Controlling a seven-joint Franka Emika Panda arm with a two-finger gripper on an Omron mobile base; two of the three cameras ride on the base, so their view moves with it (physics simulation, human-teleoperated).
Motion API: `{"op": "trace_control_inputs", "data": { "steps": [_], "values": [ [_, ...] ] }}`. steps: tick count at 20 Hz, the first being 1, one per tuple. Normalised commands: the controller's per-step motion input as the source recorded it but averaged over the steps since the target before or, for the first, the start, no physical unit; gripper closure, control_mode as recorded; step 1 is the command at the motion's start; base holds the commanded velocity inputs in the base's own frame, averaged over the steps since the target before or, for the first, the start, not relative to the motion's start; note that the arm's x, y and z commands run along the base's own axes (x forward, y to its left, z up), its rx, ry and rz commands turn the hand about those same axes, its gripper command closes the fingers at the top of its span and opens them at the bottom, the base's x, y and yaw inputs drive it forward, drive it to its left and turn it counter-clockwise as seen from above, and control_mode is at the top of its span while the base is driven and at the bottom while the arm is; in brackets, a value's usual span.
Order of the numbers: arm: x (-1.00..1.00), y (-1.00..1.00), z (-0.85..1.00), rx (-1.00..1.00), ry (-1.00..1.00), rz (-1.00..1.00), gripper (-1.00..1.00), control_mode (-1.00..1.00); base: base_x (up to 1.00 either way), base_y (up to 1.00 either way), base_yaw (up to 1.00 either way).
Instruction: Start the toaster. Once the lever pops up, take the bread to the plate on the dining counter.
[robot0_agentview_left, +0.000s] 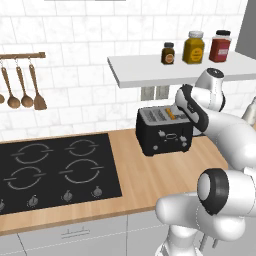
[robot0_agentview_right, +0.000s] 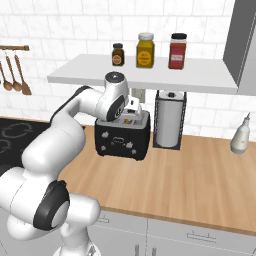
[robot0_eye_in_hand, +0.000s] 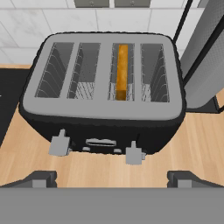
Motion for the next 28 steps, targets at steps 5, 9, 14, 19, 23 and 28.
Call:
{"op": "trace_control_inputs", "data": {
  "steps": [5, 9, 14, 19, 23, 28],
  "values": [
    [0.0, 0.0, 0.0, 0.0, 0.0, 0.0, -1.0, -1.0, 0.0, 0.0, 0.0],
    [0.0, 0.0, 0.0, 0.0, 0.0, 0.0, -1.0, -1.0, 0.0, 0.0, 0.0],
    [0.0, 0.0, 0.0, 0.0, 0.0, 0.0, -1.0, -1.0, 0.0, 0.0, 0.0],
    [0.0, 0.0, 0.0, 0.0, 0.0, 0.0, -1.0, -1.0, 0.0, 0.0, 0.0],
    [0.0, 0.0, 0.0, 0.0, 0.0, 0.0, -1.0, -1.0, 0.0, 0.0, 0.0],
    [0.0, 0.0, 0.0, 0.0, 0.0, 0.0, -1.0, -1.0, 0.0, 0.0, 0.0]
  ]
}}
